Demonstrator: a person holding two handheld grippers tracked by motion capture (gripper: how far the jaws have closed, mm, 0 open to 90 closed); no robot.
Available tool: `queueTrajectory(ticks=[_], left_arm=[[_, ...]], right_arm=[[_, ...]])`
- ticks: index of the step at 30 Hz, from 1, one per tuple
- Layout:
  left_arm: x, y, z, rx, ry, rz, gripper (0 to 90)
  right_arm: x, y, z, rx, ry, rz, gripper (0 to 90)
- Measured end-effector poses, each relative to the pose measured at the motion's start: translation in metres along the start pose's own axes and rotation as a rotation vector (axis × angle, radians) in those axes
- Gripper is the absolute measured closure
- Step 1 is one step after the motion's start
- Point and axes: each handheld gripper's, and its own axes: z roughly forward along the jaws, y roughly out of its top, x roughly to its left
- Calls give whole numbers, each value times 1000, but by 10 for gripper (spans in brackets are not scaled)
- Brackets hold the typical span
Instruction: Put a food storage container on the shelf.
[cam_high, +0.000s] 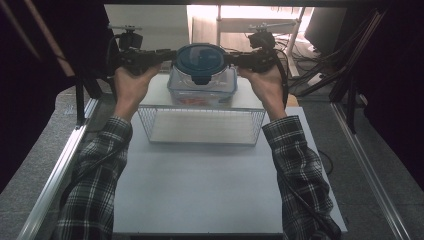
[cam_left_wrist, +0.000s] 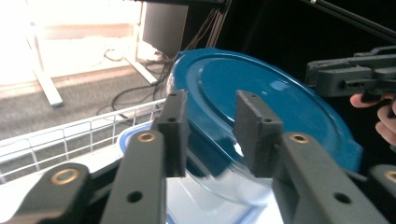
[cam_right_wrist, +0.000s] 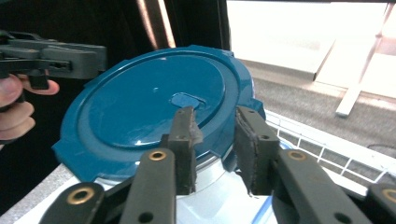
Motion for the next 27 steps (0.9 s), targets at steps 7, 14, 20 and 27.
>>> queueTrajectory(ticks=[7, 14, 20, 27], left_arm=[[-12, -27, -17, 46, -48, 62, 841], [-8, -32, 0, 67, -31, 30, 869], [-2, -28, 4, 60, -33, 2, 866], [-3, -24, 10, 55, -20, -2, 858]], right_arm=[[8, -12, -18, 9, 43, -49, 852], [11, -30, -3, 80, 1, -74, 876], [5, -32, 3, 63, -20, -48, 876], [3, -32, 7, 52, -62, -46, 877]])
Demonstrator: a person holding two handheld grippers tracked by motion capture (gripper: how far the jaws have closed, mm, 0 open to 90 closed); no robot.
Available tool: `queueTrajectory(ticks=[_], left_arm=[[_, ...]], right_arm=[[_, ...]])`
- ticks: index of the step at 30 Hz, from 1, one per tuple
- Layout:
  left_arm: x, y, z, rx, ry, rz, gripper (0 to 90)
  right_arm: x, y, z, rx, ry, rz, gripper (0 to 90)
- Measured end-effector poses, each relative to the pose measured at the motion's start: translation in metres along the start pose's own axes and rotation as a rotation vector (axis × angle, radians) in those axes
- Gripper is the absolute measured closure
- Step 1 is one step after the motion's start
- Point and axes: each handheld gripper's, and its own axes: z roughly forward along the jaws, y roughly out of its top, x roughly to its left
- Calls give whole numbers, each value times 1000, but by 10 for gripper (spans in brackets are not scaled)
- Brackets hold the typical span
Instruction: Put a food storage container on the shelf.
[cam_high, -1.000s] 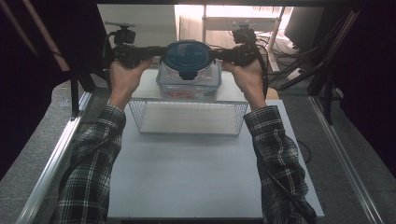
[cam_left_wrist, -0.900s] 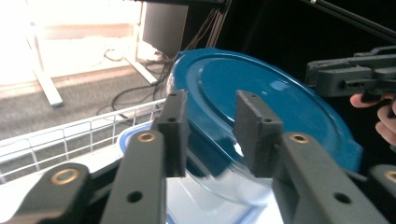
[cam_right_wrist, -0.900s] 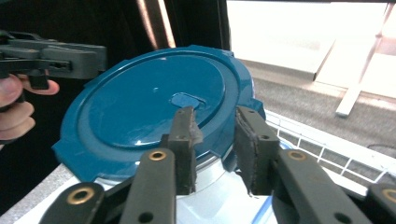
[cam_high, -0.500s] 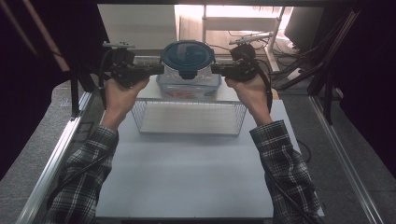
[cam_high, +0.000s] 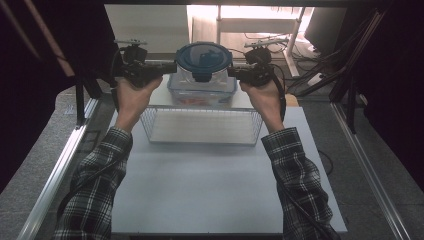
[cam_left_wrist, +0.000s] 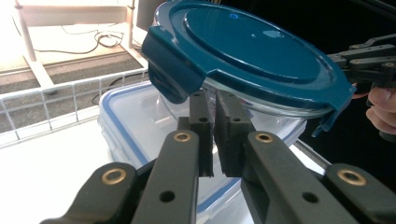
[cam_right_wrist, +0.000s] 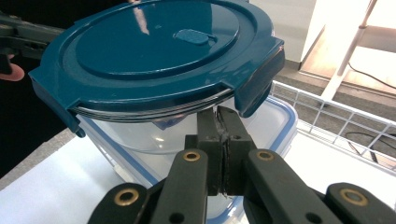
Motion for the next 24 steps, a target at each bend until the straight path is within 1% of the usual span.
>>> queueTrajectory(ticks=[1, 2, 3, 4, 5, 6, 7, 8, 9, 12, 14, 15, 16, 17, 18, 19, 20, 21, 22, 23, 24], left_arm=[[-1, -1, 0, -4, -13, 0, 832], [-1, -1, 0, -4, -13, 0, 815], [-2, -2, -1, -3, -21, -1, 815], [-2, -4, -1, -6, -32, -4, 784], [-4, -8, -1, -4, -39, -4, 734], [-4, -8, -1, -4, -39, -4, 712], [-6, -11, -1, 1, -39, 2, 712], [-6, -12, -1, 4, -43, 5, 673], [-8, -15, -1, 7, -57, 7, 643], [-11, -21, 0, 13, -81, 25, 524], [-14, -26, 1, 20, -85, 34, 437], [-15, -29, 2, 21, -84, 46, 367], [-16, -31, 2, 23, -82, 53, 367], [-18, -37, 2, 30, -86, 61, 342], [-19, -39, 2, 33, -91, 61, 300], [-20, -42, 2, 33, -96, 60, 270], [-20, -44, 3, 37, -98, 62, 270], [-22, -48, 2, 26, -103, 75, 255], [-23, -50, 1, 25, -109, 76, 249], [-24, -52, 0, 35, -112, 74, 238], [-25, -54, 0, 41, -110, 78, 238]], right_arm=[[-1, 0, -1, -1, 0, -3, 875], [-1, 0, -1, -1, 0, -3, 875], [-1, 0, -1, -1, 2, -3, 873], [-2, -1, -2, -3, 3, -4, 866], [-3, -2, -4, -13, 14, 1, 842], [-3, -2, -4, -13, 14, 1, 842], [-3, -3, -5, -17, 20, 2, 827], [-3, -4, -6, -15, 24, -3, 802], [-3, -6, -6, -15, 27, -12, 781], [0, -12, -10, -25, 54, -28, 674], [3, -17, -12, -25, 74, -39, 604], [4, -22, -13, -29, 86, -48, 531], [4, -22, -13, -29, 86, -48, 531], [4, -24, -14, -31, 94, -48, 504], [4, -30, -16, -36, 113, -47, 449], [3, -36, -17, -43, 121, -53, 390], [3, -36, -17, -43, 121, -53, 390], [3, -39, -17, -48, 126, -54, 365], [3, -44, -18, -53, 139, -53, 333], [3, -51, -19, -53, 143, -56, 280], [3, -51, -19, -53, 143, -56, 280]])
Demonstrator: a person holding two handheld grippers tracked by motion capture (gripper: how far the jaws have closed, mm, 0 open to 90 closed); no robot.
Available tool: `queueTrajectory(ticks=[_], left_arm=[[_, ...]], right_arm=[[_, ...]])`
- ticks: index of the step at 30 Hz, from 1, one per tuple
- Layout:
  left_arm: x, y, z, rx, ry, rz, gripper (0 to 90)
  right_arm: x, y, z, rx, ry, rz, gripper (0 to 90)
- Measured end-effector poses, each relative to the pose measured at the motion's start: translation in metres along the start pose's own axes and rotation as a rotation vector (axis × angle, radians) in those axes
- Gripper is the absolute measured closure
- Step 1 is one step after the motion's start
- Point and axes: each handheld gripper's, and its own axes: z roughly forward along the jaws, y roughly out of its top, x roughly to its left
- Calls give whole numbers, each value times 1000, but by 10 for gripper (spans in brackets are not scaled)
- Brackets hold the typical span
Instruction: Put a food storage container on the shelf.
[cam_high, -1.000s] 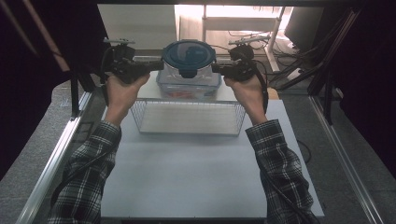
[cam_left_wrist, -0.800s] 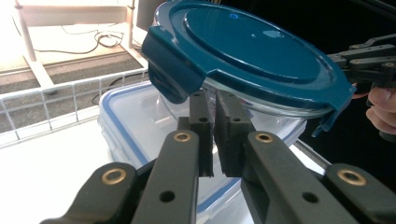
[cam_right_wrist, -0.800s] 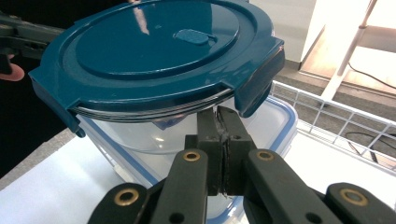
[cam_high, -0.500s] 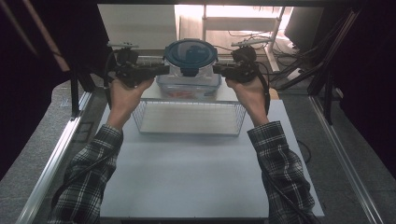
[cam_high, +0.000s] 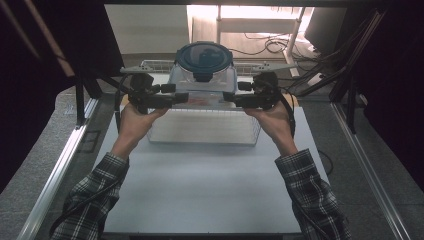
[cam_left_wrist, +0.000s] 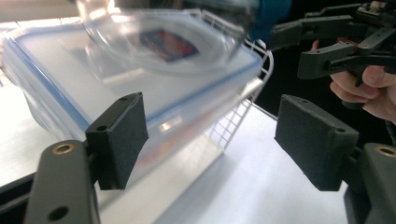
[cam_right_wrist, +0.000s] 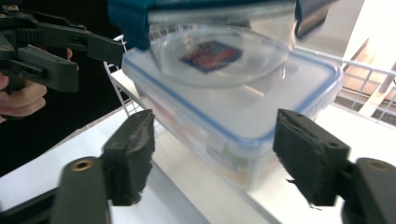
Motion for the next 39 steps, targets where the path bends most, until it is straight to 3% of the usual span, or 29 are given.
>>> queueTrajectory(ticks=[8, 14, 24, 33, 39], left_arm=[[-12, -21, -4, 22, 8, 24, 155], [-19, -43, -7, 47, -8, 24, 119], [-27, -85, -10, 67, 9, 28, 82], [-31, -123, -7, 85, -20, -17, 69], [-34, -143, -8, 95, -23, -21, 61]], right_arm=[[9, -22, -6, 11, -2, -29, 186], [18, -34, -6, 23, 11, -42, 134], [33, -61, -2, 73, 21, -77, 59], [45, -91, -1, 104, 63, -67, 23], [51, -109, -5, 117, 90, -33, 21]])
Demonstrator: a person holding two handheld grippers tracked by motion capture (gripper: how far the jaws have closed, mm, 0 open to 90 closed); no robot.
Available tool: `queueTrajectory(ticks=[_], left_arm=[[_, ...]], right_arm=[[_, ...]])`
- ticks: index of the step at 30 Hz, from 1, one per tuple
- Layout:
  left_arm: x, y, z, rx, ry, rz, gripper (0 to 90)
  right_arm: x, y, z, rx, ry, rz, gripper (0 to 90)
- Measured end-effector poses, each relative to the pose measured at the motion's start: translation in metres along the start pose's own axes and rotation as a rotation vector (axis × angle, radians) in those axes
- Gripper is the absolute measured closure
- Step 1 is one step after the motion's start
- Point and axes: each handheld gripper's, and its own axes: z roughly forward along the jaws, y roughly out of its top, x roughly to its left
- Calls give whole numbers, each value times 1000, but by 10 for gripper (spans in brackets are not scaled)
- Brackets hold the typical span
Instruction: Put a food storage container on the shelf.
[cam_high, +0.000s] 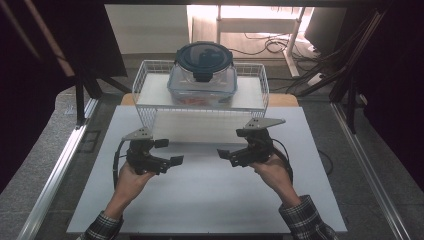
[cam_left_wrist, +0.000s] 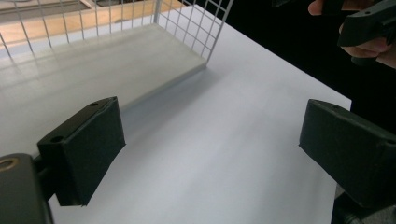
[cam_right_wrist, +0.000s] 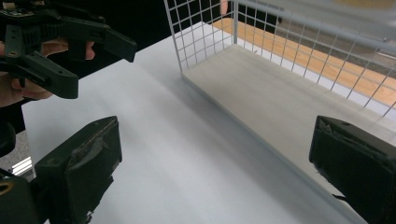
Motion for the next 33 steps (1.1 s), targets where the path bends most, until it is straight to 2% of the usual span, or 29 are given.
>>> queueTrajectory(ticks=[7, 14, 19, 25, 33], left_arm=[[-7, -15, 1, 15, 9, 28, 47], [-12, -30, 6, 64, 11, 50, 25], [-15, -45, 5, 76, 4, 41, 15], [-16, -68, 7, 100, 26, 42, 12], [-22, -86, 7, 132, 44, 74, 0]], right_arm=[[3, -25, -1, -6, -20, -3, 19], [4, -47, 3, 1, -24, 28, 4], [9, -59, 4, 10, -34, 20, 5], [14, -75, 5, 28, -48, 3, 5], [19, -99, 3, 58, -60, -7, 5]])
